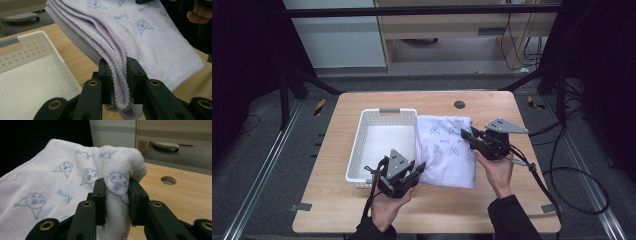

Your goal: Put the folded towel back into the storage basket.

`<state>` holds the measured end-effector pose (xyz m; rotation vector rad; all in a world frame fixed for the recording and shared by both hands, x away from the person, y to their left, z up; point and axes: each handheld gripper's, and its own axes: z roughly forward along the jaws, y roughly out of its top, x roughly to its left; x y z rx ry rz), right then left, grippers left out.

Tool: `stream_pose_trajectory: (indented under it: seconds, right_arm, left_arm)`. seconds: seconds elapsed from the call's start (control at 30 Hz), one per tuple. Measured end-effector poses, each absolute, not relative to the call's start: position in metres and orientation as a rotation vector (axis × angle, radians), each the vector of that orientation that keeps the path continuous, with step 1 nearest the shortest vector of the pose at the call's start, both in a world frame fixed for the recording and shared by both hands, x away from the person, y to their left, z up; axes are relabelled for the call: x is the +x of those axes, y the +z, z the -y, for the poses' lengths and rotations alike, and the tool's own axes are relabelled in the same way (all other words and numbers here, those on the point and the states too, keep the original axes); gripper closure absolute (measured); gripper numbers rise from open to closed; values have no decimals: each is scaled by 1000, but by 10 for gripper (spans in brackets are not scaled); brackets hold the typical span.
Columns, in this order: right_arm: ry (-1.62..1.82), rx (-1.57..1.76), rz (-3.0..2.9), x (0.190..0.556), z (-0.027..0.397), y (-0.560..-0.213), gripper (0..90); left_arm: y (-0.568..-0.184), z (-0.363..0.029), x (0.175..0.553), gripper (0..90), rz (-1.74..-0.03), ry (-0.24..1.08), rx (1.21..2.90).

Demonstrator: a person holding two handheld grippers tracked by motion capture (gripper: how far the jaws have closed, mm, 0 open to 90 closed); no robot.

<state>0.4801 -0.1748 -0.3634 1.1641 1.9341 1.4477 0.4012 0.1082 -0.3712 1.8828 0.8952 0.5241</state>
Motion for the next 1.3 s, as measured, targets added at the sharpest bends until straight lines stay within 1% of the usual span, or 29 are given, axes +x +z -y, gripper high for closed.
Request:
stream_pose_trajectory:
  seconds: [0.7, 1.3]
  right_arm:
    - [1464, 1087, -1940, 491, 131, -343, 709]
    - [1483, 1073, -1962, 502, 101, -342, 709]
  left_arm:
    - [-359, -148, 403, 742, -942, 584, 1827]
    - [-358, -177, 404, 742, -986, 602, 1791]
